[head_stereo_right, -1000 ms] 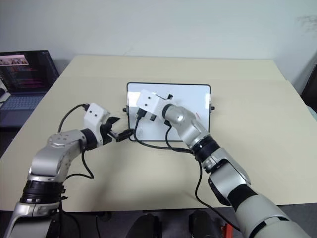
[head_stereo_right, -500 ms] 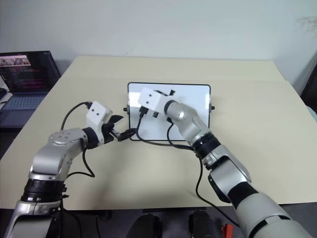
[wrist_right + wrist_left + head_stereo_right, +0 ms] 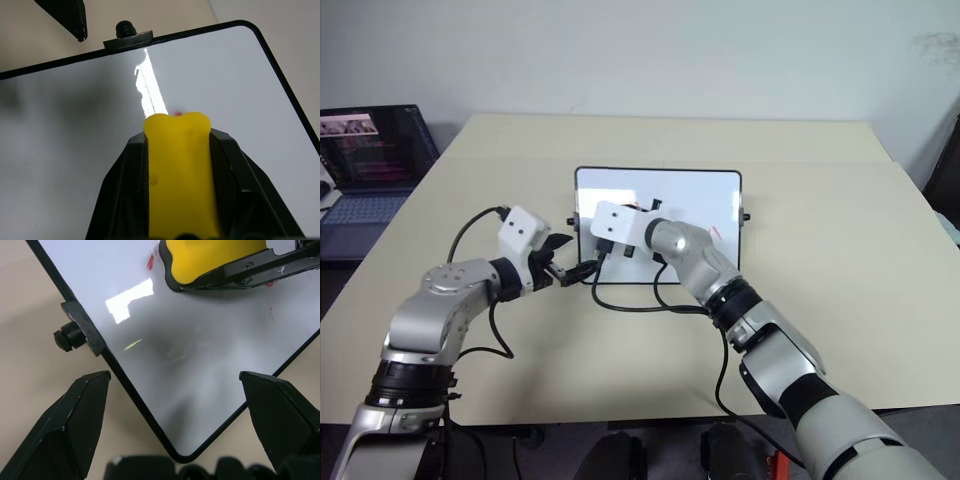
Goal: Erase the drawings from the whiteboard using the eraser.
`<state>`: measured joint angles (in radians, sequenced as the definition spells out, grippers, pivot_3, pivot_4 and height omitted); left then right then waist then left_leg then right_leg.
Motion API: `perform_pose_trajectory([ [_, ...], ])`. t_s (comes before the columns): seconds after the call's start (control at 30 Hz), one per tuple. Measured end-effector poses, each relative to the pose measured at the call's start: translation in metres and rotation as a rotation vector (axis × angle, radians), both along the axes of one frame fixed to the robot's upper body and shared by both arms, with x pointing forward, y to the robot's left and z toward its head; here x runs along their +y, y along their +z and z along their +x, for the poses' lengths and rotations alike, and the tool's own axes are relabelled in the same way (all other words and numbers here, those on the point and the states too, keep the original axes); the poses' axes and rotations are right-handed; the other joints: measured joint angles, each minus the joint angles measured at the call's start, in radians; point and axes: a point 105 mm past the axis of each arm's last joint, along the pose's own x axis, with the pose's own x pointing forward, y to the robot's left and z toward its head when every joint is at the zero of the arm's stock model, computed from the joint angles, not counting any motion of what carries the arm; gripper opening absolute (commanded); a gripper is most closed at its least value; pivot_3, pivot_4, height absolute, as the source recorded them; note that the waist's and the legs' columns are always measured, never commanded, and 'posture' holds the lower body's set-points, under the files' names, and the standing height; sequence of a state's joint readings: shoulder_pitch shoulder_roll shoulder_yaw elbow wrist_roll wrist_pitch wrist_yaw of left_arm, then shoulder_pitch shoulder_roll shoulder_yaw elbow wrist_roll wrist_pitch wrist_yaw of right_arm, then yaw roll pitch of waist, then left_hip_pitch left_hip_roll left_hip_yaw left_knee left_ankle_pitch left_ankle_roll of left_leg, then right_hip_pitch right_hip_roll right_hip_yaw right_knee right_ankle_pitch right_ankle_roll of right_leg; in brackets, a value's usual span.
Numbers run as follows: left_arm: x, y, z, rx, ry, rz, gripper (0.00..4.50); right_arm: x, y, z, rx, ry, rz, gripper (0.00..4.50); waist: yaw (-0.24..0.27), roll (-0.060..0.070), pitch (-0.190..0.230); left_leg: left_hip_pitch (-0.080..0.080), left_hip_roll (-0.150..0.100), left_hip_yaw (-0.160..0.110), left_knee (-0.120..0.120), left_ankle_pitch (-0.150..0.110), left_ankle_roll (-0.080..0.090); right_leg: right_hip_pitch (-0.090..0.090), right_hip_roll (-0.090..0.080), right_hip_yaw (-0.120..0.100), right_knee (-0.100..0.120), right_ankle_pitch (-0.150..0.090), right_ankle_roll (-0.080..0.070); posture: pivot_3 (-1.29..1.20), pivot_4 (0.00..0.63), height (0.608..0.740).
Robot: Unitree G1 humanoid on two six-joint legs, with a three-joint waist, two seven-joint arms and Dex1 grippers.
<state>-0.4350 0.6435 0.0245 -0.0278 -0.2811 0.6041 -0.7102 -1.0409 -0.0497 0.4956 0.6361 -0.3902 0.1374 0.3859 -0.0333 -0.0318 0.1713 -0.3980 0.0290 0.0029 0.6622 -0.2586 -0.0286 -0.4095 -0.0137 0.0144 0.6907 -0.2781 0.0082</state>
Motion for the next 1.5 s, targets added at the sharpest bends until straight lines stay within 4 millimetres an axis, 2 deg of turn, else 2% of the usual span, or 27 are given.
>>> perform_pose_trajectory([
  [0.13,-0.002,-0.002,0.0,0.005,-0.007,0.002,4.5,-0.003,0.012,0.007,-0.043,-0.042,0.05,1.27,0.0,0.0,0.0,-0.001,0.0,0.0,0.0,0.0,0.0,0.0,0.0,0.0,-0.001,0.0,0.0,0.0,0.15,0.74],
  [0.2,-0.003,-0.002,0.0,0.007,-0.01,0.003,4.5,0.001,0.013,0.005,-0.04,-0.031,0.052,1.27,0.0,0.0,0.0,-0.001,0.0,0.0,-0.001,0.0,0.0,0.0,0.0,0.0,-0.002,0.0,0.0,0.0,0.15,0.74],
  [0.53,-0.004,-0.003,-0.001,0.008,-0.014,0.004,4.5,0.018,-0.014,-0.011,0.042,0.059,-0.03,1.27,0.0,0.0,0.0,0.0,0.0,0.0,0.0,0.0,0.0,0.0,0.0,0.0,-0.001,0.0,0.0,0.0,0.15,0.74],
  [0.87,-0.007,-0.004,-0.001,0.01,-0.019,-0.002,4.5,0.002,0.009,0.007,-0.026,-0.03,0.023,1.27,0.002,0.0,0.0,-0.001,0.0,0.0,0.0,0.0,0.0,0.0,0.0,0.0,-0.002,0.0,0.0,0.0,0.15,0.74],
  [1.0,-0.008,-0.003,0.0,0.008,-0.022,-0.004,4.5,0.002,0.005,0.005,0.004,-0.016,0.007,1.27,0.001,0.0,0.0,0.0,0.0,0.0,0.0,0.0,0.0,0.0,0.0,0.0,-0.001,0.0,0.0,0.0,0.15,0.74],
  [1.13,-0.008,-0.003,0.0,0.006,-0.025,-0.005,4.5,-0.001,-0.01,-0.002,0.069,0.019,-0.034,1.27,0.002,0.0,0.0,0.001,0.0,0.0,0.0,0.0,0.0,0.002,0.0,0.0,-0.001,0.0,0.0,0.0,0.15,0.74],
  [1.27,-0.009,-0.002,0.0,0.005,-0.03,-0.004,4.5,-0.004,-0.009,-0.001,0.064,0.01,-0.033,1.27,0.004,0.0,0.0,0.003,0.0,-0.001,0.0,0.0,0.0,0.003,0.0,-0.001,0.0,0.0,0.0,0.0,0.15,0.74],
  [1.5,-0.011,-0.002,0.0,0.005,-0.042,-0.004,4.5,-0.025,0.02,0.02,-0.028,-0.107,0.031,1.27,0.004,0.0,0.0,0.003,0.0,-0.001,0.0,0.0,0.0,0.003,0.0,-0.001,-0.001,0.0,-0.001,0.0,0.15,0.74],
])
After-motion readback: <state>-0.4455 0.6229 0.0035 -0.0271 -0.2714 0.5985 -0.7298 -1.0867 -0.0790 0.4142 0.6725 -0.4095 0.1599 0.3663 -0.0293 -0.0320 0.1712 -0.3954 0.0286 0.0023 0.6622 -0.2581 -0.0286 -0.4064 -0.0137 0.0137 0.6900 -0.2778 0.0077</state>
